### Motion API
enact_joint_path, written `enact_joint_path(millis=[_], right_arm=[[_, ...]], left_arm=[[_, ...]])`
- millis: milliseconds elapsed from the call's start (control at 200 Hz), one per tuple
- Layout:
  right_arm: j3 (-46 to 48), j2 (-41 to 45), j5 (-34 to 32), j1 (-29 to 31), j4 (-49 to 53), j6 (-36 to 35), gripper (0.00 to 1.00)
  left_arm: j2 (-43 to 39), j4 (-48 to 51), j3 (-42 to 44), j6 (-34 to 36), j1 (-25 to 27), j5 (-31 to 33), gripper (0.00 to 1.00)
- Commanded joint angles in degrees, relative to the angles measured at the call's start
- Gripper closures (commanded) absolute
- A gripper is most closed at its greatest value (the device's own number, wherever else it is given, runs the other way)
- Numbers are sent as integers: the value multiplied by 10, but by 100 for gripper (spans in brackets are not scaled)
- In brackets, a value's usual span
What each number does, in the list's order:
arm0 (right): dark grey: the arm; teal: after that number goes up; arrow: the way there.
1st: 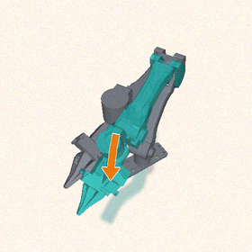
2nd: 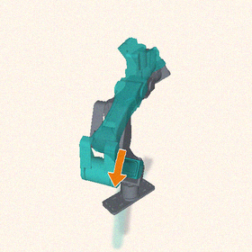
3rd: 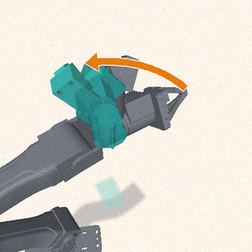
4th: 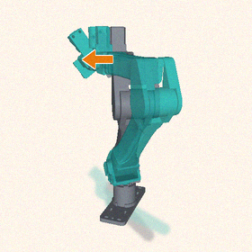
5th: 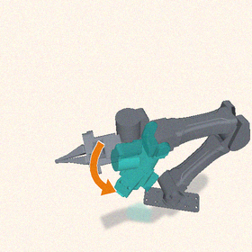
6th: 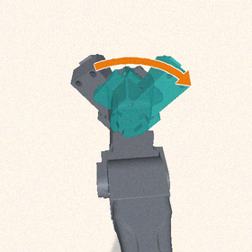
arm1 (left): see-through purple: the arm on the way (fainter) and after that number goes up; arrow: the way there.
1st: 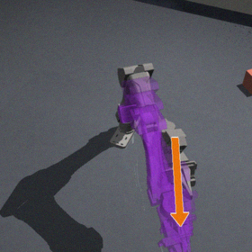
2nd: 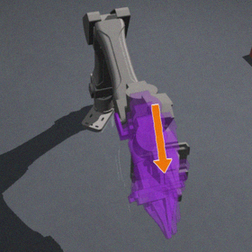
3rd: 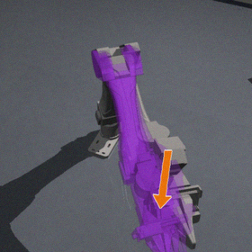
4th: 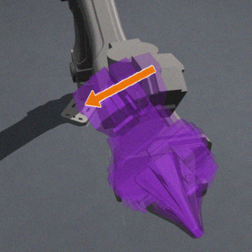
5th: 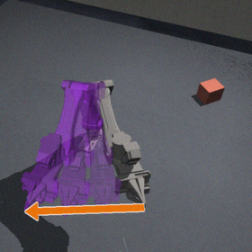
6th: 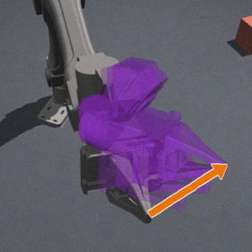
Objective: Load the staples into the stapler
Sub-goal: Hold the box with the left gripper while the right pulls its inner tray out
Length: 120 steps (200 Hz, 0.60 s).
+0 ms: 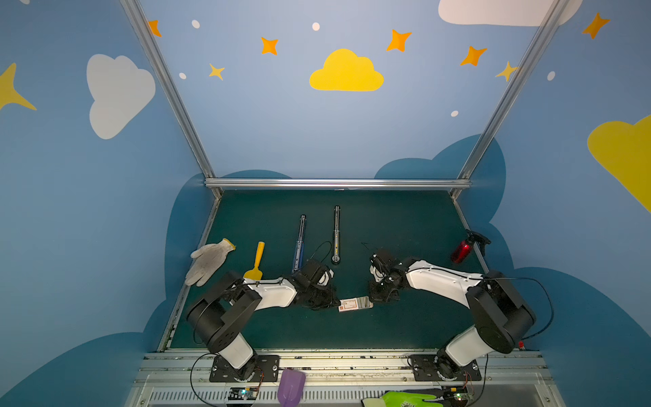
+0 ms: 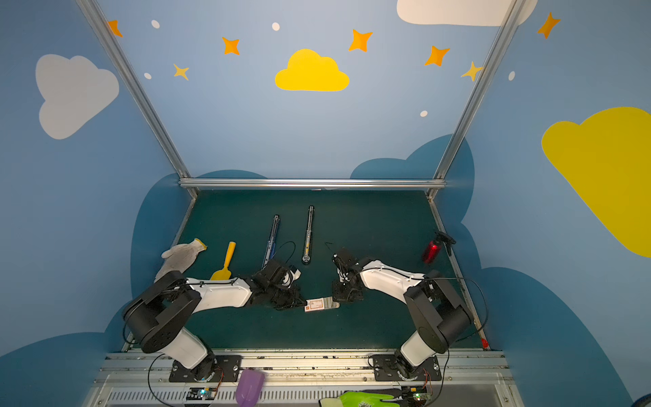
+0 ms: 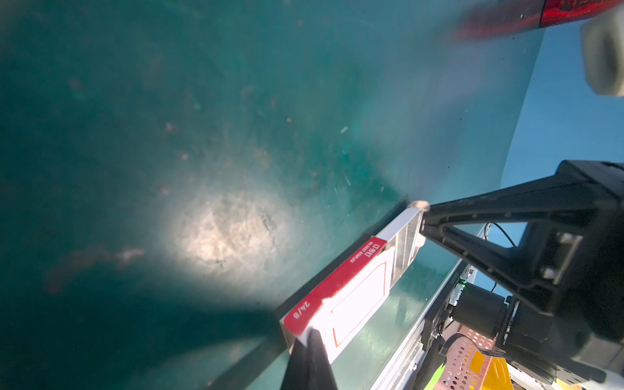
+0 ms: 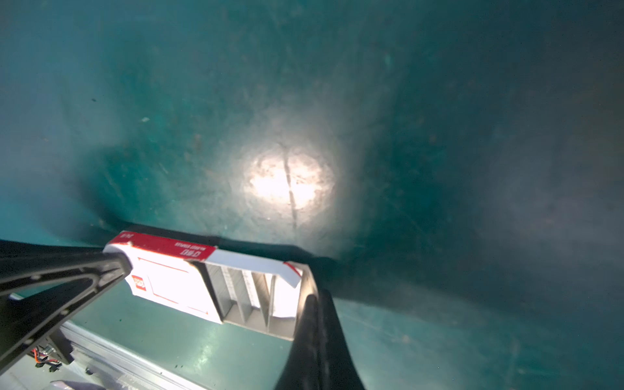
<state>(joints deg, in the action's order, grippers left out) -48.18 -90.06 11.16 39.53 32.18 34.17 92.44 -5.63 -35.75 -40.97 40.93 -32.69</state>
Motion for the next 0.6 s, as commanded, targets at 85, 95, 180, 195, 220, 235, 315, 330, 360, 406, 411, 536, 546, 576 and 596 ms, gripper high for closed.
enact_joint_path(millis=[85, 95, 180, 195, 220, 235, 315, 330, 360, 406, 411, 536, 546, 576, 596], right_arm=[[3, 16, -16, -7, 23, -14, 100], [3, 15, -17, -7, 23, -14, 100], [1, 13, -22, -9, 26, -16, 100], [2, 13, -21, -9, 27, -16, 100], [2, 14, -21, -11, 26, -17, 100], [3, 14, -21, -11, 26, -17, 100], [3, 15, -23, -14, 27, -17, 100], [3, 16, -23, -14, 28, -18, 100], [3, 16, -22, -15, 28, -19, 100], [2, 16, -20, -16, 28, -20, 100], [2, 16, -20, -16, 28, -20, 100], [0, 13, -23, -18, 32, -21, 100], [1, 13, -23, -19, 32, -21, 100], [2, 13, -23, -19, 32, -21, 100], [3, 13, -23, -19, 32, -21, 100]], left_arm=[[-8, 26, -5, 8, -2, 17, 96], [-7, 26, -6, 7, -2, 17, 96], [-7, 29, -7, 8, -2, 17, 96], [-8, 29, -7, 8, -3, 17, 96], [-8, 29, -7, 8, -3, 19, 96], [-9, 30, -7, 8, -2, 19, 96], [-9, 30, -8, 9, -2, 19, 96], [-9, 31, -8, 10, -2, 19, 96], [-9, 30, -9, 9, -3, 20, 96], [-9, 29, -9, 9, -1, 19, 96], [-8, 29, -10, 9, -2, 19, 96], [-4, 29, -12, 9, -2, 18, 96], [-4, 29, -12, 9, -3, 18, 96], [-3, 29, -13, 10, -1, 18, 96], [-4, 29, -13, 10, -2, 18, 96]])
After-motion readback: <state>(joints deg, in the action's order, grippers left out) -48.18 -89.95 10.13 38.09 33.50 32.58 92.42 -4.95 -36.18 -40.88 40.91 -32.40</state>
